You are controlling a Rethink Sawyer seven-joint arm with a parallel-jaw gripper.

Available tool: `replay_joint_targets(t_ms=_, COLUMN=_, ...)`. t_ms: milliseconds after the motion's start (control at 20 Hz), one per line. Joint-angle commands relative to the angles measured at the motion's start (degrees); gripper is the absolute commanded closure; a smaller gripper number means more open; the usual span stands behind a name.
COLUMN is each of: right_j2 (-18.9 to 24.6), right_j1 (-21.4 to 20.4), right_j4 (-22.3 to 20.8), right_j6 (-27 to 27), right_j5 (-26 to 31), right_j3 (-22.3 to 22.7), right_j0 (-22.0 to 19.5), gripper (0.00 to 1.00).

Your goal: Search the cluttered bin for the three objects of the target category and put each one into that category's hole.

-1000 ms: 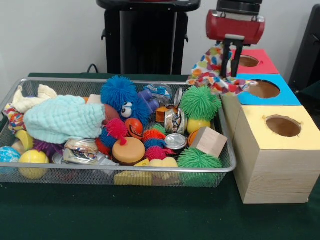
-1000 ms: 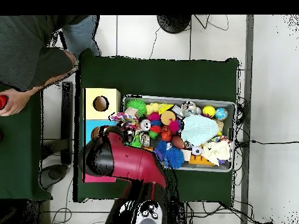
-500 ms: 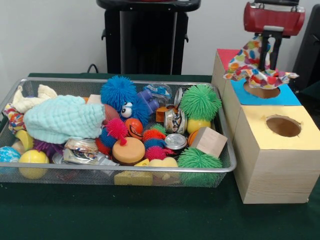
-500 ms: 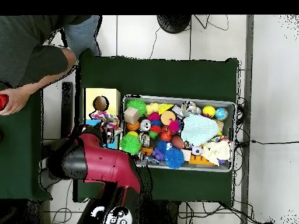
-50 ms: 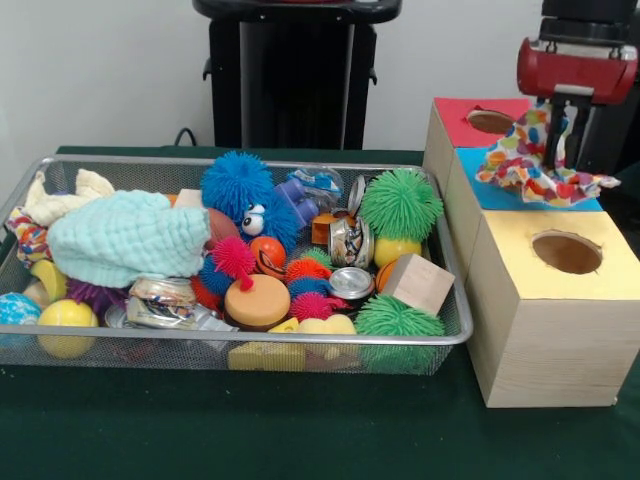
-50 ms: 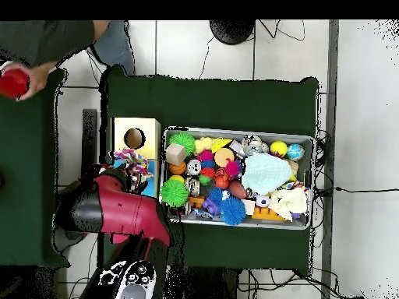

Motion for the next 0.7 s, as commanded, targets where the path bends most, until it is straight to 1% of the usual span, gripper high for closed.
replay_joint_targets(t_ms=50, right_j2=0.7, right_j1=8.3, right_j4=3.2, right_j6=15.3, right_j5=-3.1, right_j3=-3.0, right_j0=-0.3, gripper=1.0)
replay_joint_targets(t_ms=200, right_j2=0.1, right_j1=10.3, right_j4=3.9, right_j6=15.5, right_j5=-4.4, right_j3=-4.4, right_j0=0.3, gripper=1.0)
replay_joint_targets(t_ms=350, right_j2=0.6, right_j1=10.4, right_j4=4.7, right_j6=15.0, right_j5=-3.9, right_j3=-5.3, right_j0=0.3, gripper=1.0)
replay_joint_targets(t_ms=600, right_j2=0.4, right_j1=9.7, right_j4=5.3, right_j6=14.4, right_j5=-0.4, right_j3=-8.0, right_j0=1.2, gripper=1.0)
replay_joint_targets(t_ms=700, right_j2=-1.0, right_j1=9.6, right_j4=5.3, right_j6=14.7, right_j5=1.9, right_j3=-9.7, right_j0=2.3, gripper=1.0)
